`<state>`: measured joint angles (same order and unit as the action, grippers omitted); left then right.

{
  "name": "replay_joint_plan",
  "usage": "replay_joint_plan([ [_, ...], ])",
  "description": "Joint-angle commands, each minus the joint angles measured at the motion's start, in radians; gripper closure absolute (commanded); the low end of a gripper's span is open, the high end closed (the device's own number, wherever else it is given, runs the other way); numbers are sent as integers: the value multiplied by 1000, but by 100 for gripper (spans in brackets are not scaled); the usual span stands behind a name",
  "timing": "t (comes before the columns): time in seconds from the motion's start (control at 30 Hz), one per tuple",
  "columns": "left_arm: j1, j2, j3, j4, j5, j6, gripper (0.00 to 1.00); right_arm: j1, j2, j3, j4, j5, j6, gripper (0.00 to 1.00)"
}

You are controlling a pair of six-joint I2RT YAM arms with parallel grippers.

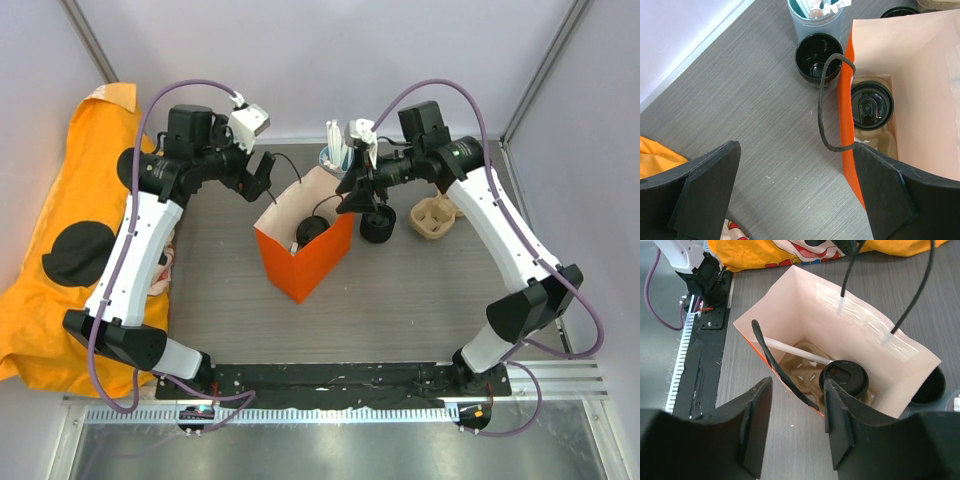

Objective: Pack the takeout coffee

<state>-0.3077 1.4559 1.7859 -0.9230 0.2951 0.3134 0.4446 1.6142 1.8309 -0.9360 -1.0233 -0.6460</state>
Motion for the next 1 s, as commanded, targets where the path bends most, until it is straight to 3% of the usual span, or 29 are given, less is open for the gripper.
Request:
replay_joint_plan([
  [0.0, -5, -2, 35, 50, -7, -11, 1, 22, -2, 48, 36, -1, 9, 55],
  [0.27, -11, -2, 29, 55, -14, 0, 1, 29, -34, 28, 11, 19, -3, 79],
  [0.43, -21, 1, 23, 61, -31, 7, 1, 42, -53, 25, -24, 38, -26, 87],
  [0.97, -71, 26, 27, 75, -103, 32, 1, 160, -100, 8, -99, 104, -27, 91],
])
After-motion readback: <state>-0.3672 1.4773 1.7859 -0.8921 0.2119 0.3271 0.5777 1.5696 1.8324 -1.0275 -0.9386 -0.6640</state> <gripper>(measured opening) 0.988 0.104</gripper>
